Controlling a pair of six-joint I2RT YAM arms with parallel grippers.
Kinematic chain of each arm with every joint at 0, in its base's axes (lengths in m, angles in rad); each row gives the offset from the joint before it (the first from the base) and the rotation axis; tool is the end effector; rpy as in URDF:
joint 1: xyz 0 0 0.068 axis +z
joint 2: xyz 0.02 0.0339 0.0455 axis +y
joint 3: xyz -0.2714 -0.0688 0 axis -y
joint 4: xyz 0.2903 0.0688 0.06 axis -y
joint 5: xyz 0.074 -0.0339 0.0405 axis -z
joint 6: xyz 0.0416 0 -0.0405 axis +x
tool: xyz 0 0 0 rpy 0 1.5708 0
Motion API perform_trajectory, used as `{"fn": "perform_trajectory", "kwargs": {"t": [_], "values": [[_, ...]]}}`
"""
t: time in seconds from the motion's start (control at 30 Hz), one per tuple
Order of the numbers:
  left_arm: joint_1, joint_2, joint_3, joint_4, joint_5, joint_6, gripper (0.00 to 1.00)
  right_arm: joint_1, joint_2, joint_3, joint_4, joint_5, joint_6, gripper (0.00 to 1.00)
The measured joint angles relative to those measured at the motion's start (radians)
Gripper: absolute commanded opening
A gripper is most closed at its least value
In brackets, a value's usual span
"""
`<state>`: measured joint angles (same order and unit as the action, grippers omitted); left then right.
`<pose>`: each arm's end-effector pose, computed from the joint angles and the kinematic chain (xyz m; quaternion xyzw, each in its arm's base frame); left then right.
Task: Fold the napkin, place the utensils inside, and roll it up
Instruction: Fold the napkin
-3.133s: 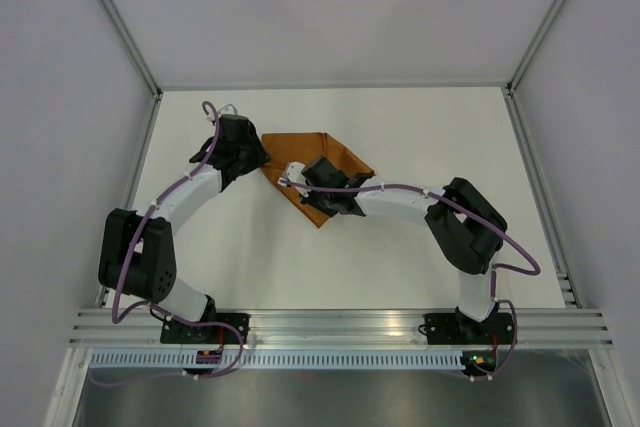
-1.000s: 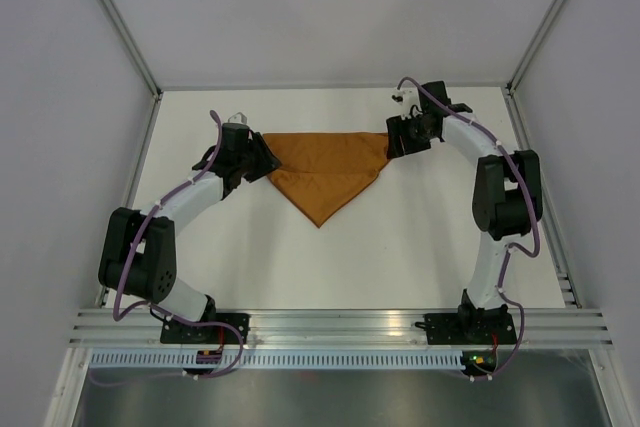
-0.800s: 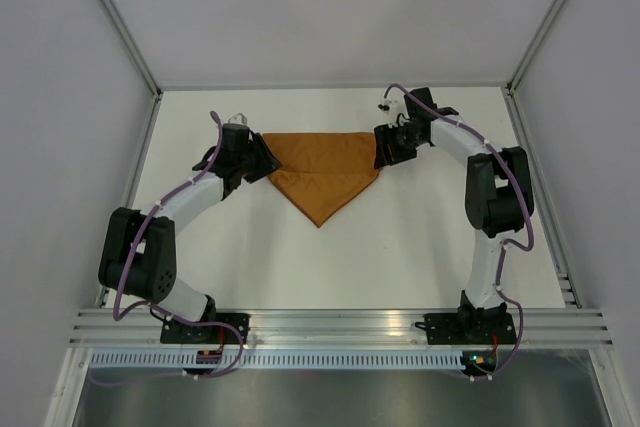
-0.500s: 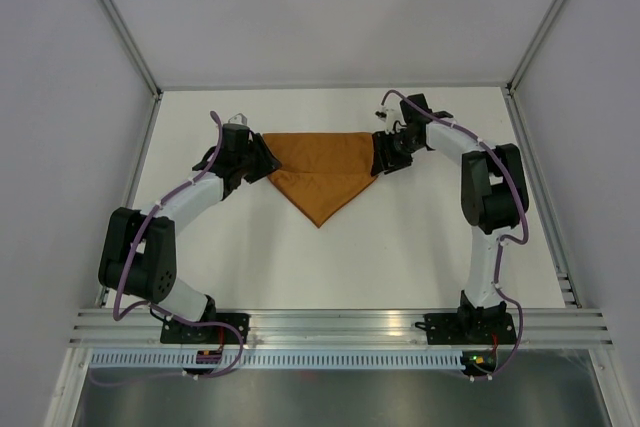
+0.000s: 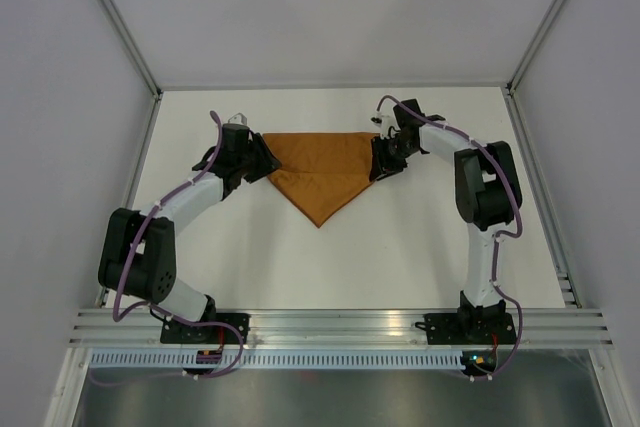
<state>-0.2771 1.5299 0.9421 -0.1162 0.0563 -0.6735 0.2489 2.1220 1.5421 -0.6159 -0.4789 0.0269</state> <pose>0.3570 -0.1040 0.1988 -0.1670 0.8918 -0.2148 0.3616 0.4590 0.1364 0.1326 -0.1497 0.9437 0.2557 0.1473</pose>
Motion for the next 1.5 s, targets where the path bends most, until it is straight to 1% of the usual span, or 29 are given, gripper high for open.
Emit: {"fn": "perform_trajectory", "kwargs": {"t": [0.07,0.1,0.2,0.37,0.57,0.73,0.9,1.0,1.1,1.23,1.37,1.5], "values": [[0.0,-0.005,0.0,-0.001,0.0,0.0,0.5,0.001,0.01,0.0,0.0,-0.003,0.007,0.27],[0.0,-0.01,0.0,-0.001,0.0,0.0,0.5,0.001,0.014,0.0,0.0,-0.003,0.008,0.21],[0.0,-0.028,0.0,-0.004,0.0,0.0,0.5,0.003,0.018,0.002,0.0,-0.003,0.012,0.14],[0.0,-0.1,0.0,-0.022,-0.003,0.0,0.5,0.008,0.013,0.021,0.0,0.004,0.011,0.12],[0.0,-0.278,0.019,-0.085,-0.035,0.0,0.5,0.071,-0.082,0.055,0.002,0.047,0.005,0.11],[0.0,-0.473,0.048,-0.145,-0.103,-0.003,0.49,0.251,-0.191,0.063,0.027,0.085,0.003,0.11],[0.0,-0.655,0.064,-0.202,-0.161,-0.01,0.49,0.44,-0.221,0.056,0.041,0.118,0.003,0.1],[0.0,-0.726,0.077,-0.238,-0.19,-0.011,0.49,0.557,-0.222,0.039,0.04,0.139,0.003,0.1],[0.0,-0.772,0.08,-0.278,-0.218,-0.011,0.49,0.663,-0.222,0.028,0.04,0.157,0.003,0.1],[0.0,-0.812,0.08,-0.333,-0.247,-0.011,0.5,0.774,-0.222,0.027,0.041,0.174,-0.001,0.09],[0.0,-0.833,0.089,-0.378,-0.267,-0.01,0.5,0.849,-0.211,0.032,0.044,0.182,-0.004,0.09],[0.0,-0.845,0.107,-0.407,-0.284,-0.01,0.5,0.904,-0.159,0.064,0.051,0.186,-0.004,0.09]]}}
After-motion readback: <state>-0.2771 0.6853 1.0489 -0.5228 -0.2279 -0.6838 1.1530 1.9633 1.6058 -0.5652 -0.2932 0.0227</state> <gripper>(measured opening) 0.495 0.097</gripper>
